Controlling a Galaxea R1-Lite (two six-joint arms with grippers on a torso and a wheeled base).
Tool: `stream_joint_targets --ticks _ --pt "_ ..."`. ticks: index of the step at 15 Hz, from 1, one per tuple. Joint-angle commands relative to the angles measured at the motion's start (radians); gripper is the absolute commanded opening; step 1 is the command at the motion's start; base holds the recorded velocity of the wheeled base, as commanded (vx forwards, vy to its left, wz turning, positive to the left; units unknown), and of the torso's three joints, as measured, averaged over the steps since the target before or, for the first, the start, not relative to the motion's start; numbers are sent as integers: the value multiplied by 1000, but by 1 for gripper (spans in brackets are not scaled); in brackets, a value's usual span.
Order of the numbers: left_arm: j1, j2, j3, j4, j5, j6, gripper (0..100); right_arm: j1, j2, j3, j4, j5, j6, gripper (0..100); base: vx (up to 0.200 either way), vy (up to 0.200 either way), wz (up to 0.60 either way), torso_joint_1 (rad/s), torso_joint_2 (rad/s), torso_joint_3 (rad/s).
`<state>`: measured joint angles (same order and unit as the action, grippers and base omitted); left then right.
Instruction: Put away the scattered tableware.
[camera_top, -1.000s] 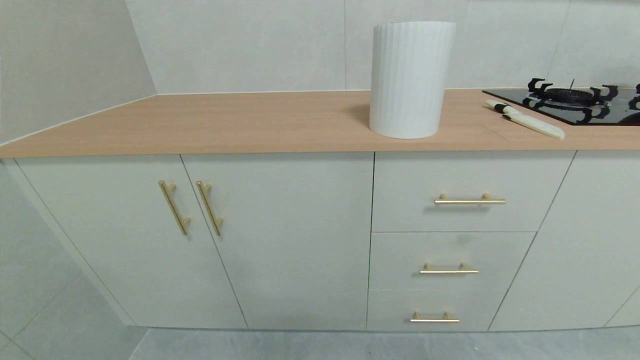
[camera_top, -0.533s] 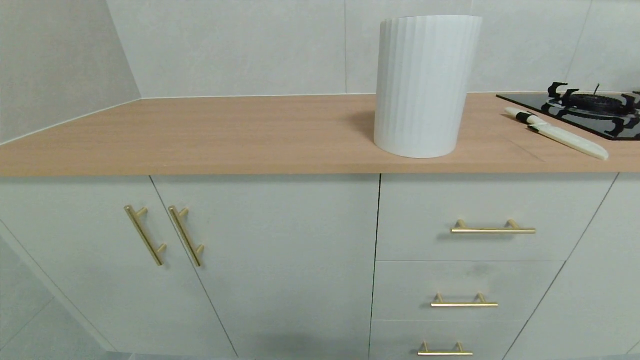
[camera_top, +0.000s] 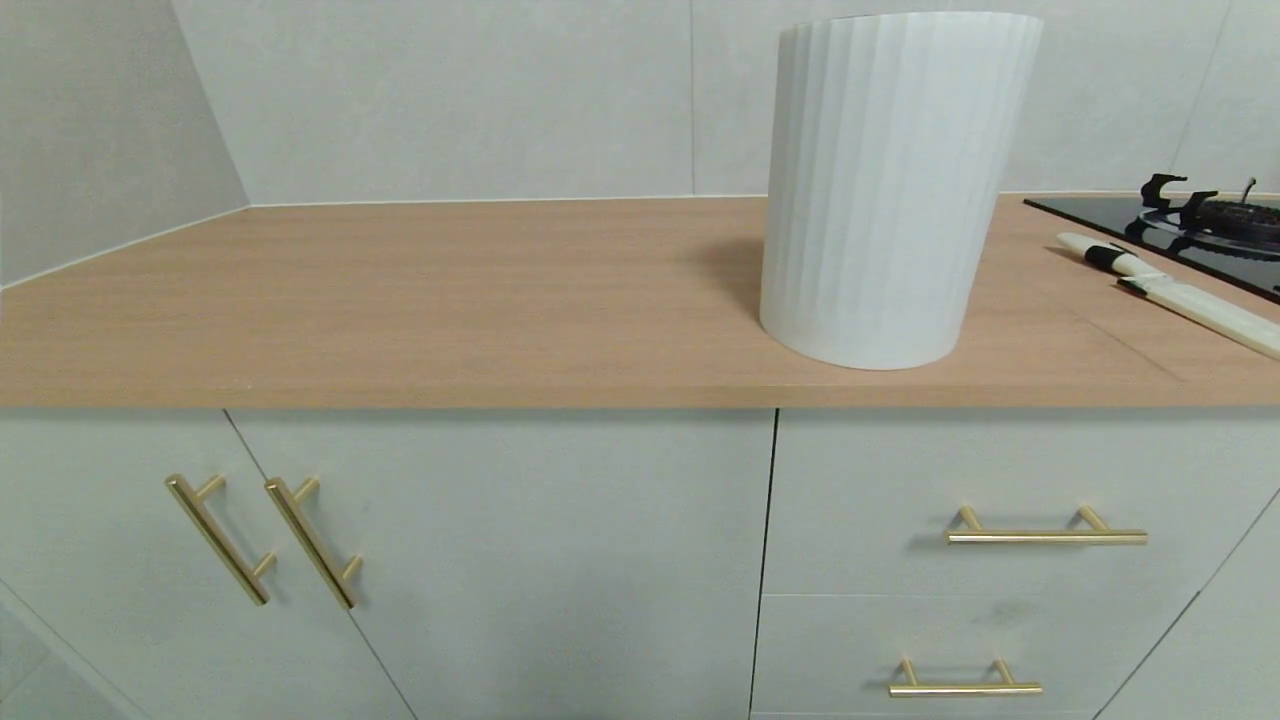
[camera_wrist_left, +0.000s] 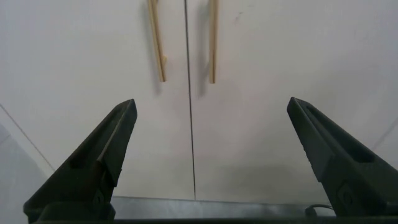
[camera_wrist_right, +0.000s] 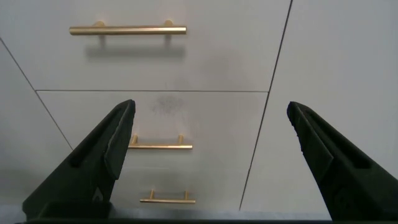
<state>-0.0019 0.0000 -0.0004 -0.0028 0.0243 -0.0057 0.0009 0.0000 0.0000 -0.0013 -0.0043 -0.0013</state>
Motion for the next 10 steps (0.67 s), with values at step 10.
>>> stream_joint_targets --ticks 10 --pt "0 2 0 0 0 0 100 1 2 0 0 0 0 100 0 0 -60 1 0 0"
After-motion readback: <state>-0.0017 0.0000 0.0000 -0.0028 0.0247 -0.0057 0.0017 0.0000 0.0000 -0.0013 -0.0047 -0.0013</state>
